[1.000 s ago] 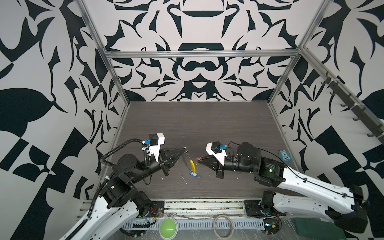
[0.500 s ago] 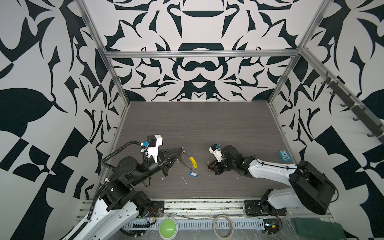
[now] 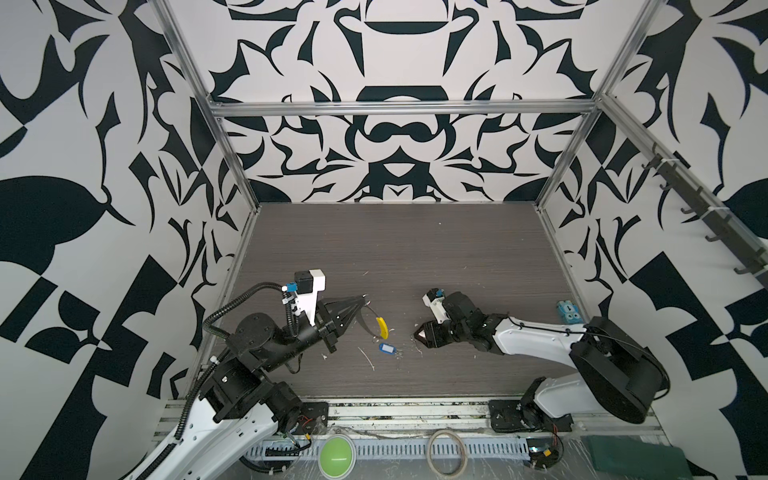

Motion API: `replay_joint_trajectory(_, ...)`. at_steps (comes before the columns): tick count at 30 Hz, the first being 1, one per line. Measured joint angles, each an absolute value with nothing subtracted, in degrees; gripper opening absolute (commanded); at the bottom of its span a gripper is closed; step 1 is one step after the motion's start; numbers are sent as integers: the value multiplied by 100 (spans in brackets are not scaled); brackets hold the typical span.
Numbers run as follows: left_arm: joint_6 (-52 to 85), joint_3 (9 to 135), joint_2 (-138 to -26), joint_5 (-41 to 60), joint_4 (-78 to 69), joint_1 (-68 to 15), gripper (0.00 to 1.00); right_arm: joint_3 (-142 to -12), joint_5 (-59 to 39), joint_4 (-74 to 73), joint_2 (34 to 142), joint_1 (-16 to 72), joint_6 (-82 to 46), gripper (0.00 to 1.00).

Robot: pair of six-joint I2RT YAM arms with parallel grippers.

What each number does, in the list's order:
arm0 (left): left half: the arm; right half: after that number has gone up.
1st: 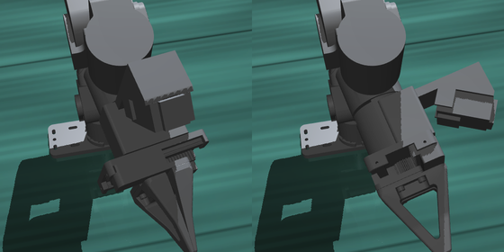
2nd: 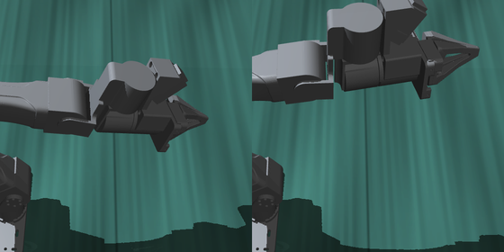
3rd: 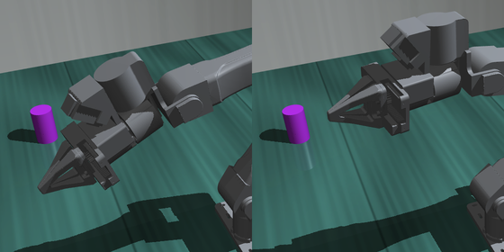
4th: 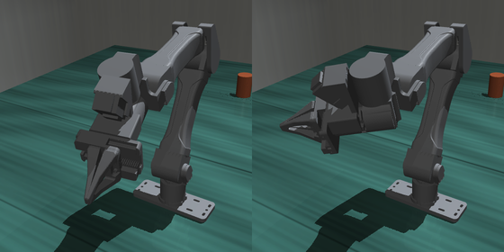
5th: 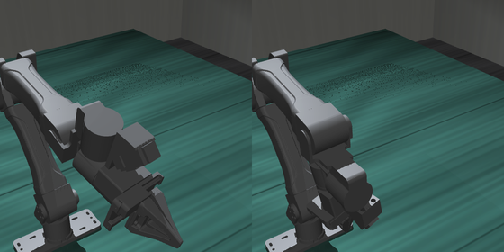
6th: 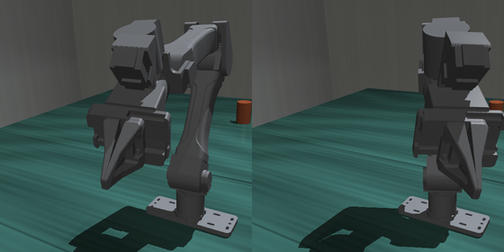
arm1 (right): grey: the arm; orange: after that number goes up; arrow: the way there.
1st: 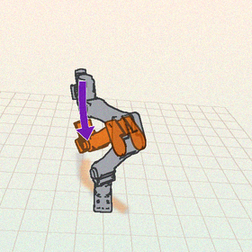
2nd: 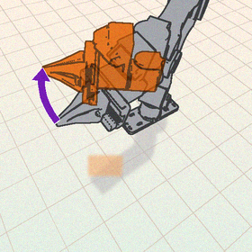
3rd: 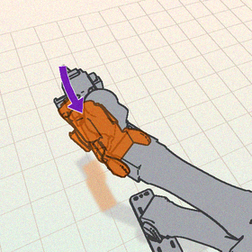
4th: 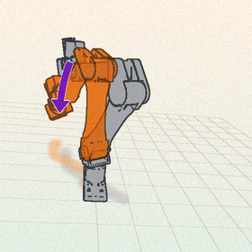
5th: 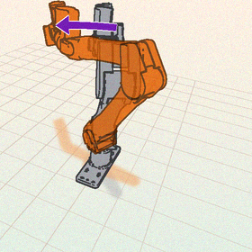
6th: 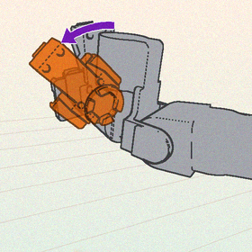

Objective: Remove the keys from the keyring

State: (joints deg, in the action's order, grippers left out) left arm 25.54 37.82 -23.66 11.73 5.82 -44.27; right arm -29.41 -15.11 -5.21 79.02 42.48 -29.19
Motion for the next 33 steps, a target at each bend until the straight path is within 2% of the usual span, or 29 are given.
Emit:
replay_joint_trajectory(1, 2554, 3782, -2368, 1170, 582, -4427, 0, -2952, -1411, -399, 7732, 4248, -2958, 76)
replay_joint_trajectory(7, 2554, 3782, -2379, 1164, 580, -4427, 0, -3280, -888, 233, 6191, 4248, -2915, 77)
replay_joint_trajectory(12, 2563, 3782, -2462, 1157, 569, -4427, 0, -3909, -967, 228, 5269, 4327, -2727, 79)
replay_joint_trajectory(16, 2580, 3782, -2539, 1151, 537, -4427, 0, -4355, -1288, -132, 5201, 4753, -2475, 85)
replay_joint_trajectory(22, 2620, 3782, -2637, 1135, 491, -4427, 0, -5089, -1406, -252, 5765, 5861, -1682, 84)
replay_joint_trajectory(25, 2626, 3782, -2694, 1129, 482, -4427, 0, -5297, -1461, -290, 6141, 6051, -1441, 74)
replay_joint_trajectory(30, 2646, 3782, -2768, 1129, 462, -4427, 0, -5334, -1470, -246, 6543, 6082, -1253, 39)
replay_joint_trajectory(31, 2655, 3782, -2777, 1129, 458, -4427, 0, -5341, -1461, -228, 6593, 6082, -1168, 29)
replay_joint_trajectory(33, 2659, 3782, -2783, 1118, 454, -4427, 0, -5352, -1455, -215, 6641, 6082, -1181, 16)
